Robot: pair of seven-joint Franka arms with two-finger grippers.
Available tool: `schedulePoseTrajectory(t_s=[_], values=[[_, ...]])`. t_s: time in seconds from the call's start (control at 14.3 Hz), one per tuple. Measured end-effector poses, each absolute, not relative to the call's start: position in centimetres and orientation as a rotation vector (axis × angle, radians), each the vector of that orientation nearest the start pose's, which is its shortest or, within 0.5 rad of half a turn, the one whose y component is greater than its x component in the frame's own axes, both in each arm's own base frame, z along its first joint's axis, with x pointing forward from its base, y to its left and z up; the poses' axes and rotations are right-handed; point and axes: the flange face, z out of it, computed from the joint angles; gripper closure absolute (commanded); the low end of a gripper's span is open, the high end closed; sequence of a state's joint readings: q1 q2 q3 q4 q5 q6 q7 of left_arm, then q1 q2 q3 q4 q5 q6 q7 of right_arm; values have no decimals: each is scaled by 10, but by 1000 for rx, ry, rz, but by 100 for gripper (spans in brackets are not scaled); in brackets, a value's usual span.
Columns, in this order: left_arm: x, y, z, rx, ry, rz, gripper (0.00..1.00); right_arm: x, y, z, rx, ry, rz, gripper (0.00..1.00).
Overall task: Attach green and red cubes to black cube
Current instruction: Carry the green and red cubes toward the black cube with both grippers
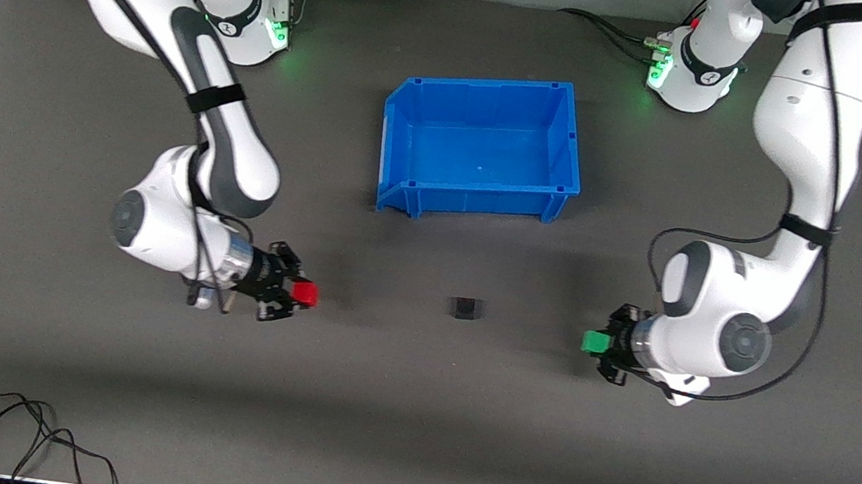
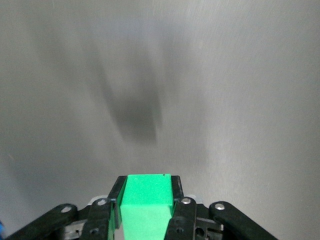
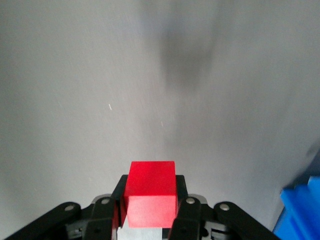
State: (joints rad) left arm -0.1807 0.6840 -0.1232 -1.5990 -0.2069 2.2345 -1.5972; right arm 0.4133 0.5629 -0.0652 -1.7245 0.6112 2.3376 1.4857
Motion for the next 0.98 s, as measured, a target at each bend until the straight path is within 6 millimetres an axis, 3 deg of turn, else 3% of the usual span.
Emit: schedulePoseTrajectory(t_s=[0.14,0.35,0.49,0.7,0.98], values=[[651,-232,212,-2358,-2236,316,100,630,280,261,-1993,1998,436,78],[637,-240,189,-2274,-2317,312,100,623,333,247,-1946,2031,410,77],[634,-243,187,-2219,-2360,317,100,614,366,235,-1917,2049,391,77],[627,-268,191,-2151,-2439,314,100,600,404,224,-1885,2072,390,77],[609,-312,193,-2098,-2495,315,100,591,433,210,-1853,2082,375,76]])
